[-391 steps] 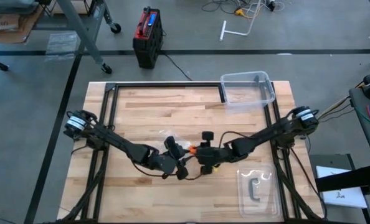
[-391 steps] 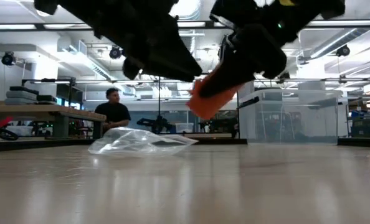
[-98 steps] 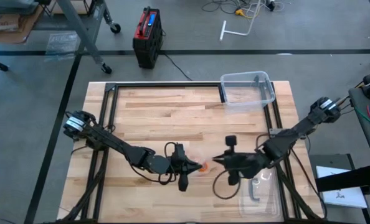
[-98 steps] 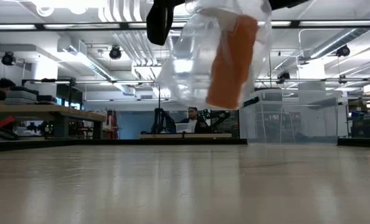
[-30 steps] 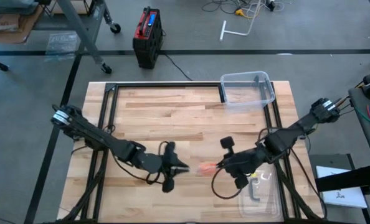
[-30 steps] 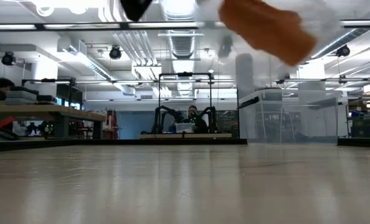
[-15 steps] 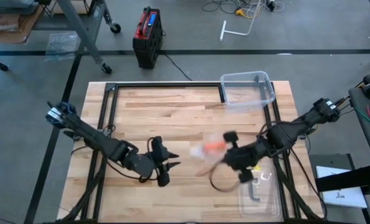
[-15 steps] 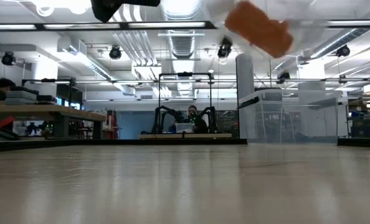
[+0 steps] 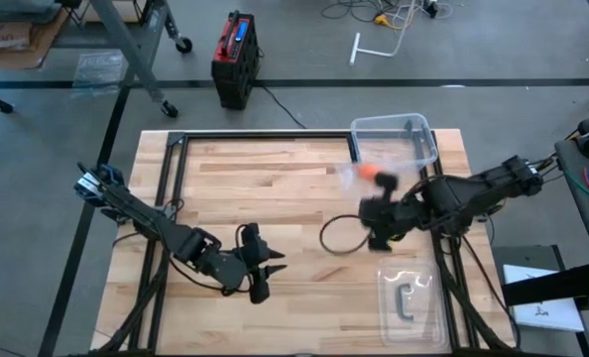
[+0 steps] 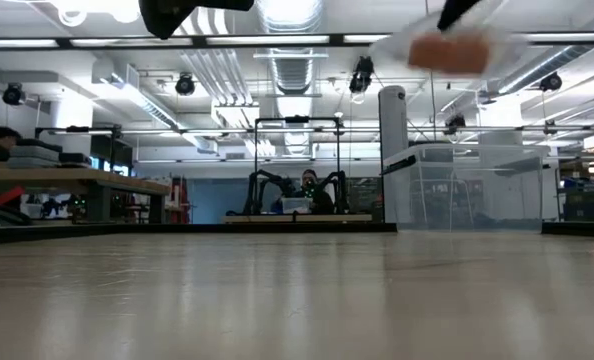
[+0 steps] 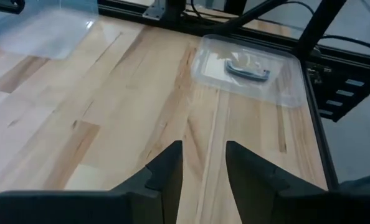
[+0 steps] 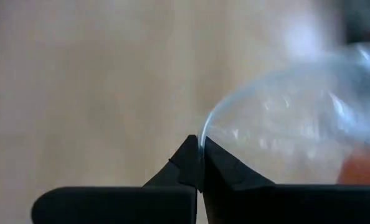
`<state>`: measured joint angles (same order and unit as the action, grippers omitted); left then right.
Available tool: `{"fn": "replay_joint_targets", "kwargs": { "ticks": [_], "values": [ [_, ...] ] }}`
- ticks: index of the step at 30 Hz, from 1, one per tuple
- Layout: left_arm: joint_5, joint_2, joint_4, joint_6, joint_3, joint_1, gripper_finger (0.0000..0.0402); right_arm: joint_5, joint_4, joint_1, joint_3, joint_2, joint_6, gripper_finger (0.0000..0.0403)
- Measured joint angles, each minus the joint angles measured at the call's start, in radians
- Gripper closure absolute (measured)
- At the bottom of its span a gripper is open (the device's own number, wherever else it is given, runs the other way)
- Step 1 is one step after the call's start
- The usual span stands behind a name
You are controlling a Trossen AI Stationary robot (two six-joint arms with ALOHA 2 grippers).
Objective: Roll bandage
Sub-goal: Put the transparent zip bag into the transparent bin
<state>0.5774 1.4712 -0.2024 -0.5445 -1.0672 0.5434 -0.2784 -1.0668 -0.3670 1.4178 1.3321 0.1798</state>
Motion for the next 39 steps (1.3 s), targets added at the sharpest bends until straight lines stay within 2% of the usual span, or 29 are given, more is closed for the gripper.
{"fn": "replay_joint_targets", "kwargs": {
  "ticks": [3, 4, 5, 7, 12, 14, 16, 19, 26, 33, 39],
  "values": [
    [0.0, 0.0, 0.0, 0.001, 0.0, 0.0, 0.0288, 0.317, 0.204, -0.038, 0.0, -0.003, -0.179, 0.0403],
    [0.0, 0.0, 0.0, 0.001, 0.0, 0.0, 0.0288, 0.397, 0.241, -0.045, 0.001, -0.007, -0.239, 0.0403],
    [0.0, 0.0, 0.0, 0.001, 0.0, 0.0, 0.0288, 0.434, 0.251, -0.046, 0.001, -0.013, -0.281, 0.0403],
    [0.0, 0.0, 0.0, 0.001, 0.0, 0.0, 0.0288, 0.385, 0.227, -0.035, 0.001, -0.025, -0.297, 0.0403],
    [-0.001, 0.0, 0.0, -0.001, 0.0, 0.001, 0.0287, -0.033, 0.006, 0.021, 0.001, -0.036, -0.182, 0.0403],
    [-0.001, 0.0, 0.0, -0.002, 0.0, 0.001, 0.0287, -0.155, -0.109, 0.042, 0.0, -0.036, -0.109, 0.0403],
    [-0.001, 0.0, 0.0, -0.003, 0.0, 0.001, 0.0288, -0.231, -0.178, 0.06, -0.003, -0.033, -0.034, 0.0403],
    [-0.001, 0.0, 0.0, -0.004, 0.001, 0.001, 0.0288, -0.231, -0.2, 0.068, -0.015, -0.029, 0.0, 0.0403],
    [-0.001, 0.0, 0.001, -0.007, 0.001, 0.0, 0.0287, -0.028, -0.071, 0.059, -0.015, -0.028, -0.096, 0.0403],
    [0.01, 0.004, 0.025, 0.022, 0.003, 0.0, 0.029, -0.028, -0.025, 0.06, -0.015, -0.034, -0.113, 0.0403],
    [0.012, 0.065, 0.271, 0.264, 0.01, 0.006, 0.029, -0.061, 0.014, 0.06, -0.015, -0.034, -0.128, 0.0403]
  ]
}}
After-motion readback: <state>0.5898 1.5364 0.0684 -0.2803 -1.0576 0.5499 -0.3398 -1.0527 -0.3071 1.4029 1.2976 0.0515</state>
